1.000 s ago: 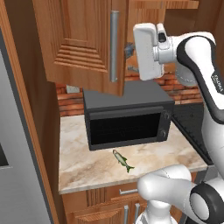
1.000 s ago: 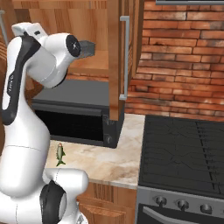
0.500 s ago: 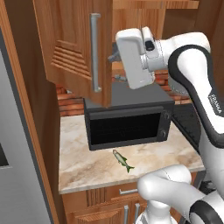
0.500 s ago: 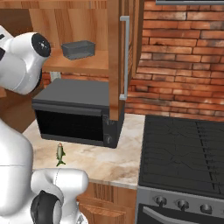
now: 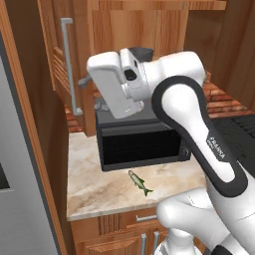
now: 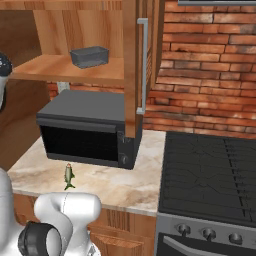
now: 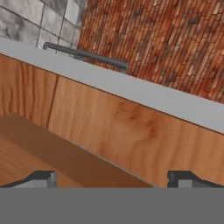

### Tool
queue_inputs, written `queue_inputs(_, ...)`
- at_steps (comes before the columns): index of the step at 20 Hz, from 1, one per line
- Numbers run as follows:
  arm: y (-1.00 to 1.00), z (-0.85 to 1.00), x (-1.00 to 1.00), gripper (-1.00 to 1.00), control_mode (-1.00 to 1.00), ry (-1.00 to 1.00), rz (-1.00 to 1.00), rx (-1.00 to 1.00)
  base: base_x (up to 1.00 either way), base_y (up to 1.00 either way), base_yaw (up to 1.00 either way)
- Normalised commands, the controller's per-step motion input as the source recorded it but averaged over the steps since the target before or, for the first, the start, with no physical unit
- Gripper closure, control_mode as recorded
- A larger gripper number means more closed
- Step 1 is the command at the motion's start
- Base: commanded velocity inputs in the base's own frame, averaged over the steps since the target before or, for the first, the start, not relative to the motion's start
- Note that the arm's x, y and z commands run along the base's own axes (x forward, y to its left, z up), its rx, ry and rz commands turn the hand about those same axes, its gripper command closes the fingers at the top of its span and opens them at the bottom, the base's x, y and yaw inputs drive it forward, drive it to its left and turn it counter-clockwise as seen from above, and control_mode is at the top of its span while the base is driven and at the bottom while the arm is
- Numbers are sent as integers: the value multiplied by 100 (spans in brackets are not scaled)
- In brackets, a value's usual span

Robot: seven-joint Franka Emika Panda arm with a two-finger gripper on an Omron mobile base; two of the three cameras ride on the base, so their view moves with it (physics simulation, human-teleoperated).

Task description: Retrieve the tupperware from the cabinet, then place the raw meat into the tupperware to avoid contamination.

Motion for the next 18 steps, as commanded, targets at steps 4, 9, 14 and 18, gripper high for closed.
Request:
queue_inputs(4, 18, 0, -31, -100, -100, -3, 0, -1, 0, 0, 0)
queue_inputs(9, 0, 6, -35, -100, -100, -6, 0, 0, 0, 0, 0)
queue_inputs(14, 0, 14, -42, -100, -100, -6, 0, 0, 0, 0, 0)
queue_inputs(18, -14, 19, -46, -100, -100, -7, 0, 0, 0, 0, 0)
